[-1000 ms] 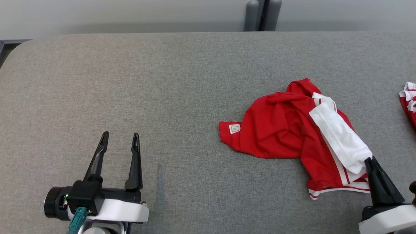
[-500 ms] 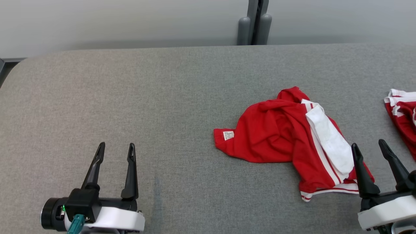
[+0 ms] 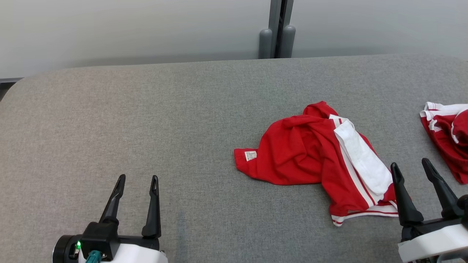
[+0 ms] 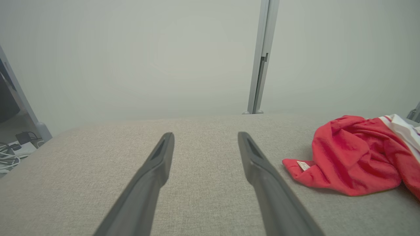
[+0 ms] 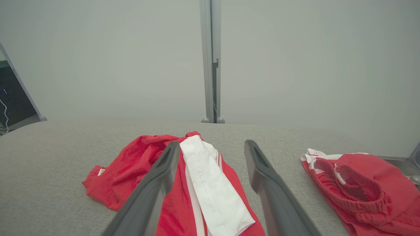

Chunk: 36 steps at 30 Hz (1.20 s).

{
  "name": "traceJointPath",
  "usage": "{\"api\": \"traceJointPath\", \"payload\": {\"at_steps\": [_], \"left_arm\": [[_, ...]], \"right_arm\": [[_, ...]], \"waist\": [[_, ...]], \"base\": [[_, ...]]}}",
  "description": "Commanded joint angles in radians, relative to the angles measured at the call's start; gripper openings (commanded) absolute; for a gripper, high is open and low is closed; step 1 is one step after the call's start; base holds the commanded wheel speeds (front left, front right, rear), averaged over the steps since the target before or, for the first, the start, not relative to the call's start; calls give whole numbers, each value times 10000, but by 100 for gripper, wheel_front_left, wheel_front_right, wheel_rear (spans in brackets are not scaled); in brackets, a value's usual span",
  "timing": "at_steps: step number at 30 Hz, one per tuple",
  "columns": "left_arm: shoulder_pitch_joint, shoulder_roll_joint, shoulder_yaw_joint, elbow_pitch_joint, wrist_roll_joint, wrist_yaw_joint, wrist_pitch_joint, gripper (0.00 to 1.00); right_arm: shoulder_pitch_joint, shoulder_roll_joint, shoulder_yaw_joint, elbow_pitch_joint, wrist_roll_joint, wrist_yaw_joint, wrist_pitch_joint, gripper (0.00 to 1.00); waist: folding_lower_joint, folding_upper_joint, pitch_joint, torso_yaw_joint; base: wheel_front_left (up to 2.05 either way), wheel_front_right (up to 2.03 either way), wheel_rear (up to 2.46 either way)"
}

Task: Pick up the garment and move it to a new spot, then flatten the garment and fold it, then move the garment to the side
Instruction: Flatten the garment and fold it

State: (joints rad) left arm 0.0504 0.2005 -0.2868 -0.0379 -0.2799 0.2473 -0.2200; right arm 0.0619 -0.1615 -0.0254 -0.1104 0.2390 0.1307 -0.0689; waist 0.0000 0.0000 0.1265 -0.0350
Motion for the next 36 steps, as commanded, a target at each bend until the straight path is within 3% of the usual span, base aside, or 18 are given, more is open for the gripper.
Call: {"api": "traceJointPath", "payload": {"at_steps": [1,7,14,17,22,31,32,33,34,36], "left_arm": [[-88,29,-25,-54,-9,13,35,100],[-684,52,-299,-80,109,-204,259,100],[-2334,-163,-1026,369,126,-973,1053,100],[-3531,-430,-1502,1546,-189,-1713,1964,100],[-4504,-738,-1602,3379,-818,-2161,3167,100],[-5599,-1002,-1666,5598,-1557,-2879,4119,100],[-5676,-1009,-1669,5715,-1588,-2911,4096,78],[-5732,-1003,-1669,5849,-1620,-2923,4069,15],[-5760,-994,-1674,5965,-1635,-2961,4075,0],[-5835,-956,-1606,6066,-1614,-2939,3836,0]], "right_arm": [[37,18,-34,-24,61,2,38,100],[-130,29,58,-24,120,2,-15,100],[-430,-57,248,-5,272,2,-136,100],[-647,-110,494,120,362,2,-240,100],[-1057,-285,1016,397,503,2,-402,100],[-1397,-280,1278,1024,785,2,-875,100],[-1398,-276,1280,1073,786,2,-909,100],[-1403,-267,1285,1104,788,2,-943,100],[-1415,-266,1290,1128,800,2,-970,100],[-1484,-270,1278,1157,815,2,-1003,100]], "waist": [[0,0,25,-2],[0,0,191,-85],[0,0,612,-386],[0,0,978,-726],[0,0,1379,-1307],[0,0,1707,-1754],[0,0,1717,-1771],[0,0,1728,-1786],[0,0,1734,-1803],[0,0,1730,-1826]], "base": [[0,0,0],[0,0,0],[0,0,0],[0,0,0],[0,0,0],[0,0,0],[0,0,0],[0,0,0],[0,0,0],[0,0,0]]}}
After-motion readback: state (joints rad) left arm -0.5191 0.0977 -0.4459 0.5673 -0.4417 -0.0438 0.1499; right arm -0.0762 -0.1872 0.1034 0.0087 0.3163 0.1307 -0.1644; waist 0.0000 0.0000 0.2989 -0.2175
